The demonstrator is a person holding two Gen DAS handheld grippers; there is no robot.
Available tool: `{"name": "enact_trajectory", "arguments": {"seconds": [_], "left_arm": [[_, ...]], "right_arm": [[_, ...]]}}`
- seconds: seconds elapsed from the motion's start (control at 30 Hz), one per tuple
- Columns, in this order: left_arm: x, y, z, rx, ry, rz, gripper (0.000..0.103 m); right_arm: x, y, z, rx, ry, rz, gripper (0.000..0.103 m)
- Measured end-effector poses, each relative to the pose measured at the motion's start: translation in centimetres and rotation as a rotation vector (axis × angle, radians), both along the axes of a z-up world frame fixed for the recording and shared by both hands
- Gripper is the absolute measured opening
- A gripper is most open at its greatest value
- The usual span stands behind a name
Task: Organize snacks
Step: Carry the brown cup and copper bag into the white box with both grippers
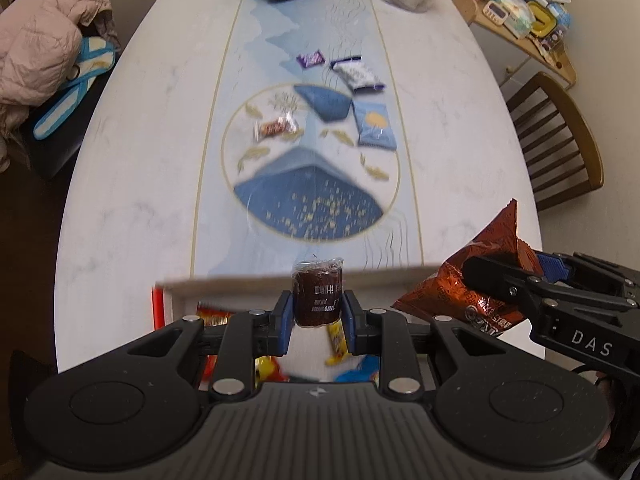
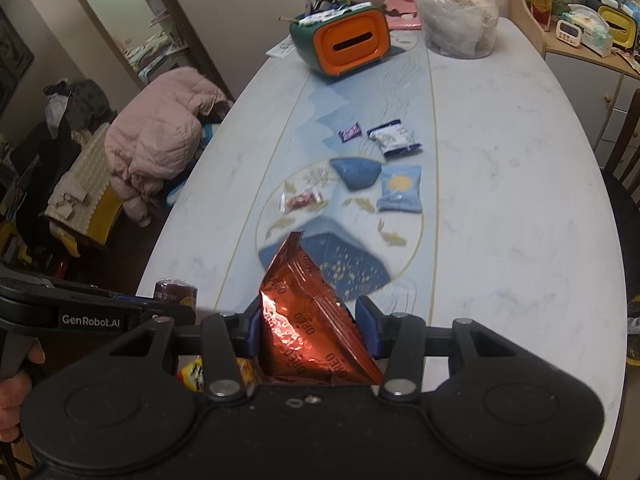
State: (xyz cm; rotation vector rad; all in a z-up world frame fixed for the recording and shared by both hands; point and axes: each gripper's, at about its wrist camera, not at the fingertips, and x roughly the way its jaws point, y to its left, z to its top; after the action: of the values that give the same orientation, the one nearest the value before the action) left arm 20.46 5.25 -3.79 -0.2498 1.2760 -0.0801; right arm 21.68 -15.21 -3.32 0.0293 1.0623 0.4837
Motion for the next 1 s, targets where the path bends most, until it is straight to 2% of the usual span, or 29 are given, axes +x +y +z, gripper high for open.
{"name": "enact_trajectory", "arguments": {"seconds": [0.37,0.7,1.0], "left_arm": [[-4.8,0.0,-3.8,-0.011,0.075,-0.017,0.024],[-8.1,-0.9,-7.4,-0.035,0.142,-0.044,0.024],[-9.2,-1.8,-10.4,-0.033,0.196,-0.056,0.024]], "right_arm": [[-4.3,1.0,-3.7,-0.014,0.086,0.046,0.046],[-7.1,1.0,-7.3,-0.021,0.162,0.041,0.046],[-7.9,1.7,-9.3,-0.034,0.193,0.031,0.046]]}}
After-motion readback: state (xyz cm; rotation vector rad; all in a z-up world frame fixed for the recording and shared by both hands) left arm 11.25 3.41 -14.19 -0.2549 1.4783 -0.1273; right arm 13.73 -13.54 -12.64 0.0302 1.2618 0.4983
